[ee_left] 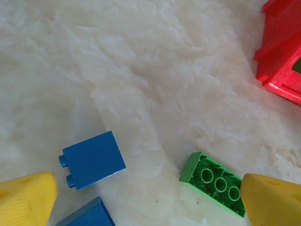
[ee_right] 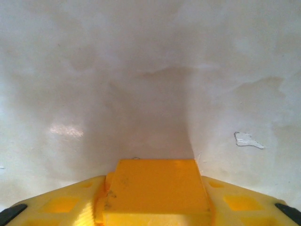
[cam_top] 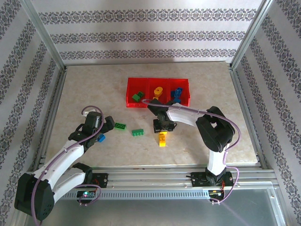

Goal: Sort the legos into containers by color
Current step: Pick up the lego from the center of the table.

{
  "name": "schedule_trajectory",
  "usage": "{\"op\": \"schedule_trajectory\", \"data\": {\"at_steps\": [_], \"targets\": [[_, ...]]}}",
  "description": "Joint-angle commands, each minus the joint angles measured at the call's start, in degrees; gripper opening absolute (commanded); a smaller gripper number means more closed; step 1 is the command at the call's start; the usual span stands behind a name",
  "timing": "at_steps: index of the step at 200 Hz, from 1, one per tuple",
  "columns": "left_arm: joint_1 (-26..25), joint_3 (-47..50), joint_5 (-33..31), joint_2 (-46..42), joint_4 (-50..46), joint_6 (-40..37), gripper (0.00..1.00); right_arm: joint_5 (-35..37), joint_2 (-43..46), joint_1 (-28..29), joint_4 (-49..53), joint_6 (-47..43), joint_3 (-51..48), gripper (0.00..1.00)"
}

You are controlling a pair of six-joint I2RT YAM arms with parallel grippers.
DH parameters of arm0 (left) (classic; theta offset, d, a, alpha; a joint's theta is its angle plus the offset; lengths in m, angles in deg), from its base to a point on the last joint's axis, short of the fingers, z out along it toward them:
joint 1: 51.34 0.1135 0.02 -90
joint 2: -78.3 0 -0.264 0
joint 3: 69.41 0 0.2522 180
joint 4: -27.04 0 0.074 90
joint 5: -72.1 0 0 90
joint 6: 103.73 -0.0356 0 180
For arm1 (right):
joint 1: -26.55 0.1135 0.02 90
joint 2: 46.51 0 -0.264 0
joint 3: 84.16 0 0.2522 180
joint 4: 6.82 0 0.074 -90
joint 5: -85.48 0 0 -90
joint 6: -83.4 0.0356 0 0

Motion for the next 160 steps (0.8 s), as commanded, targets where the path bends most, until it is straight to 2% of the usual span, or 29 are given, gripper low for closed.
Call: {"op": "schedule_trajectory", "data": {"at_steps": [1, 35, 81, 160], "targets": [[1.1, 0.1, -0.7, 0.1, 1.8, 0.9, 1.00, -0.3, 0.0, -0.3, 0.6, -0.7, 1.7, 0.47], [1.2, 0.1, -0.9, 0.1, 1.9, 0.9, 1.00, 0.1, 1.2, -0.3, 1.0, -0.7, 2.5, 0.41], [1.3, 0.1, -0.9, 0.2, 2.0, 0.7, 1.00, 1.3, 2.6, -0.2, 2.5, -1.7, 5.4, 0.39], [1.2, 0.1, -0.6, 0.1, 1.9, 0.7, 1.00, 9.0, 0.4, -4.2, 4.5, -8.4, 20.4, 0.39]]}}
